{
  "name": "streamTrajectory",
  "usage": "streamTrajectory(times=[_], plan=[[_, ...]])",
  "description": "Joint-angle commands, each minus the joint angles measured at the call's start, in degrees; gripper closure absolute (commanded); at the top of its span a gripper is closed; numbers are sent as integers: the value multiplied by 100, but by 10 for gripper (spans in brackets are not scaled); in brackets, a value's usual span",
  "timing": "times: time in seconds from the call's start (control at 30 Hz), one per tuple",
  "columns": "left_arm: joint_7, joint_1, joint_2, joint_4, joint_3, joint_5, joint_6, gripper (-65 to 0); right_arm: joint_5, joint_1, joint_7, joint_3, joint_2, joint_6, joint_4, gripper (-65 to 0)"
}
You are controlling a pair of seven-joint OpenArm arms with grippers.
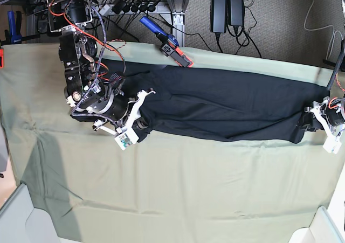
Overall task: Fold the T-shirt properly
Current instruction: 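Drag the bunched shirt end with the right gripper along the strip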
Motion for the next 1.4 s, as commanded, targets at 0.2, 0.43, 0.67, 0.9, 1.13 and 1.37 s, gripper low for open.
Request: streamTrajectory(times=[0.2, 0.43, 0.67, 0.9, 1.13, 1.37], plan=[[-85, -92, -129, 79, -50, -61, -80, -241, 575, -227, -116, 15, 15, 413, 1025, 0], [-85, -92, -129, 79, -50, -59, -80, -241, 820, -826, -278, 15, 44, 415, 1609, 0], [-83, -92, -129, 79, -50, -59, -80, -241, 1158, -1357, -367, 13, 308, 417, 2109, 0], [-87, -92, -129, 79, -50, -59, -80, -241, 1340, -1657, -514, 11, 431, 424, 2422, 0], [-87, -92, -129, 79, -50, -61, -80, -241, 1847, -1674, -896, 11, 431, 437, 2422, 0], [-87, -92, -129, 79, -50, -61, -80, -335, 1875, -1751, -887, 11, 428, 435, 2420, 0]])
